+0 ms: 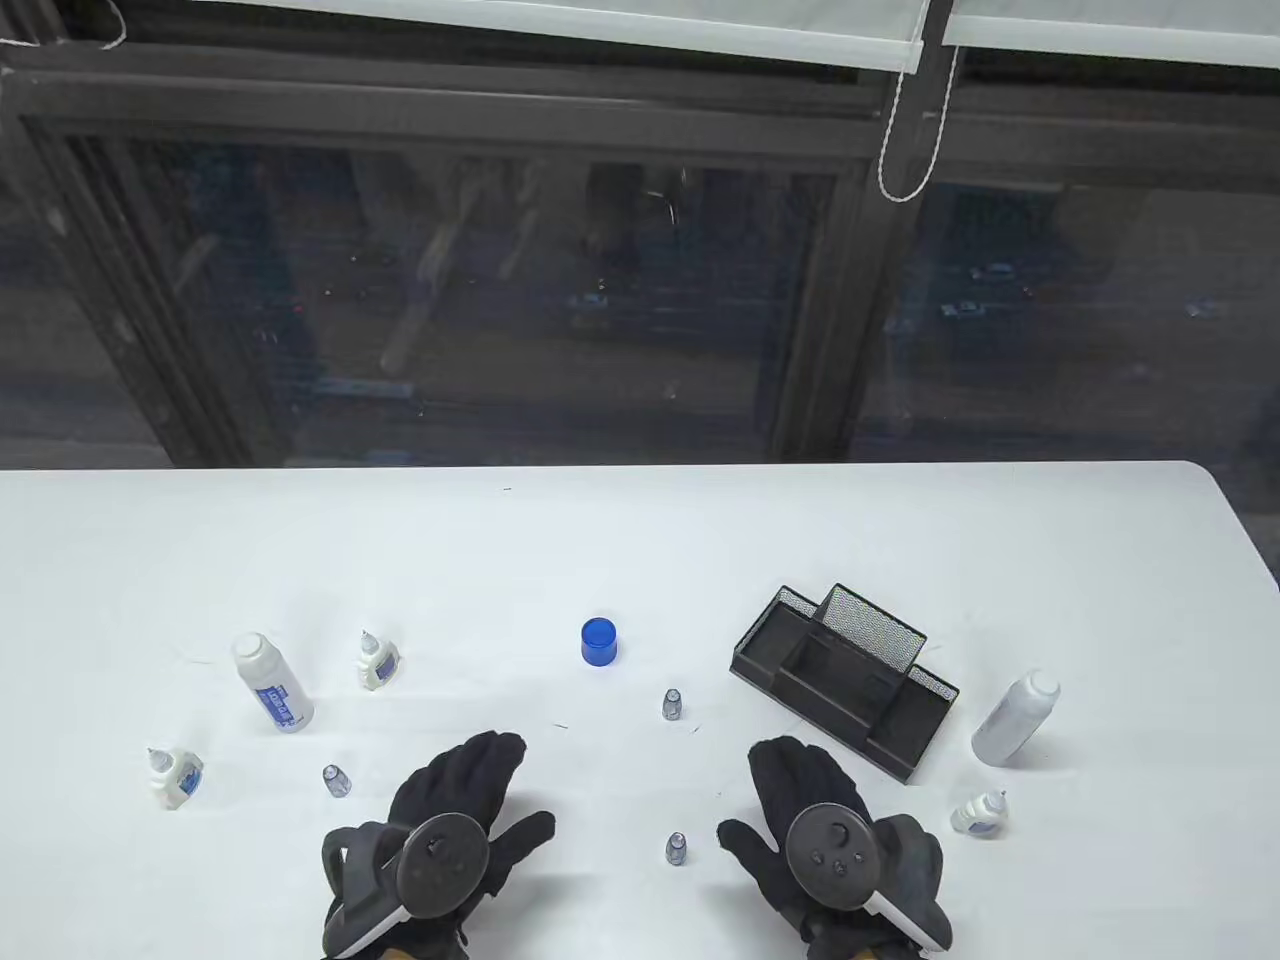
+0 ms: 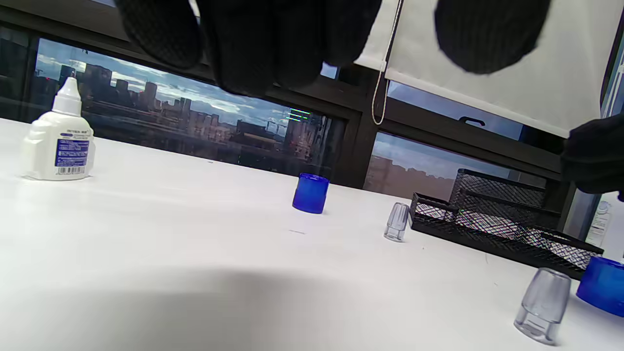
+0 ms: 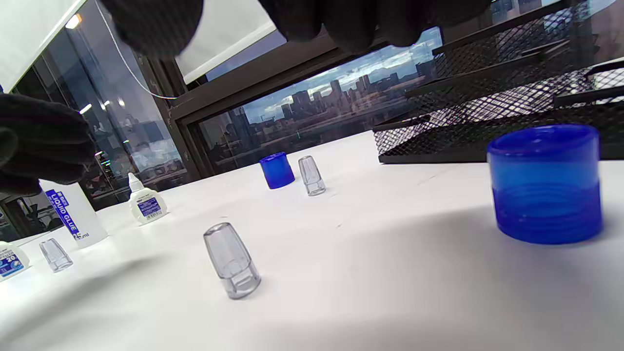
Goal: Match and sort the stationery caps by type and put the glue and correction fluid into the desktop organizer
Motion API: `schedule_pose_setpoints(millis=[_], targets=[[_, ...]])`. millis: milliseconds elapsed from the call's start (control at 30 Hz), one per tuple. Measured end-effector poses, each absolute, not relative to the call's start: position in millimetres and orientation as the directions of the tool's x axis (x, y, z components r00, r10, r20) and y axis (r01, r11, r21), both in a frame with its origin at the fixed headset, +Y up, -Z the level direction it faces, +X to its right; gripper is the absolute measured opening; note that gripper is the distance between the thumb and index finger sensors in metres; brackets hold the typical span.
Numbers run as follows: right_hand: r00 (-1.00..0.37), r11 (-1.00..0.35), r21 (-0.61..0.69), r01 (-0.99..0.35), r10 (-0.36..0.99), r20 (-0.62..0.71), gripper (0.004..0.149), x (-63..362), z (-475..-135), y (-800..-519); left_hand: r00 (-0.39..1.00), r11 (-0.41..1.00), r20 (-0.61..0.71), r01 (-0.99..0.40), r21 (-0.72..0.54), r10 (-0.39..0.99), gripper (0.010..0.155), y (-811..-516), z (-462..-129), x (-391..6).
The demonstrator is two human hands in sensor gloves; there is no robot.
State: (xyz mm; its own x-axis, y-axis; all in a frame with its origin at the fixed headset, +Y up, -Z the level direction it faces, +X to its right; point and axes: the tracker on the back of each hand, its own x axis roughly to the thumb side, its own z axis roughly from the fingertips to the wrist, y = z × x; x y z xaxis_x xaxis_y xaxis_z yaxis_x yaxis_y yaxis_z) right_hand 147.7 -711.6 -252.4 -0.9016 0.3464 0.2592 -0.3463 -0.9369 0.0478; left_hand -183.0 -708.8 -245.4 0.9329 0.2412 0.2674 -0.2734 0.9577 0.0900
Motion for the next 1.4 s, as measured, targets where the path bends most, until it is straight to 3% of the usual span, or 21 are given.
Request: schedule_pose_setpoints(millis=[533, 767, 900, 967, 1133, 1267, 1400], targets=[[-0.894, -0.928, 0.036, -0.37, 0.366, 0.257, 0.075, 149.0, -252.4, -710.4, 0.935, 0.967, 0.271, -0.251, 0.049, 0.229, 0.078, -719.2, -248.5, -175.7], [-0.894, -0.926, 0.029, -0.377, 0.372, 0.252, 0.075, 150.8, -253.1, -709.4, 0.913, 0.901, 0.193, -0.393, 0.182, 0.359, 0.078, -692.2, -251.0, -205.0], [-0.89, -0.918, 0.016, -0.396, 0.387, 0.241, 0.074, 154.6, -252.8, -707.9, 0.838, 0.769, 0.099, -0.535, 0.35, 0.537, 0.086, -664.1, -259.6, -256.5], [-0.89, -0.916, 0.006, -0.401, 0.392, 0.235, 0.074, 157.5, -252.9, -706.8, 0.823, 0.735, 0.029, -0.523, 0.432, 0.568, 0.09, -658.8, -263.3, -282.5], [-0.889, -0.913, 0.0, -0.408, 0.397, 0.229, 0.074, 160.6, -253.0, -705.4, 0.789, 0.785, -0.179, -0.501, 0.364, 0.587, 0.105, -683.5, -286.7, -322.3], [-0.89, -0.914, 0.002, -0.405, 0.395, 0.228, 0.074, 160.8, -253.0, -705.0, 0.6, 0.651, -0.259, -0.657, 0.38, 0.757, 0.106, -705.6, -301.0, -343.6], [-0.883, -0.908, 0.006, -0.419, 0.409, 0.23, 0.074, 162.5, -253.7, -704.2, 0.57, 0.672, -0.357, -0.653, 0.35, 0.74, 0.104, -723.0, -313.0, -355.8]])
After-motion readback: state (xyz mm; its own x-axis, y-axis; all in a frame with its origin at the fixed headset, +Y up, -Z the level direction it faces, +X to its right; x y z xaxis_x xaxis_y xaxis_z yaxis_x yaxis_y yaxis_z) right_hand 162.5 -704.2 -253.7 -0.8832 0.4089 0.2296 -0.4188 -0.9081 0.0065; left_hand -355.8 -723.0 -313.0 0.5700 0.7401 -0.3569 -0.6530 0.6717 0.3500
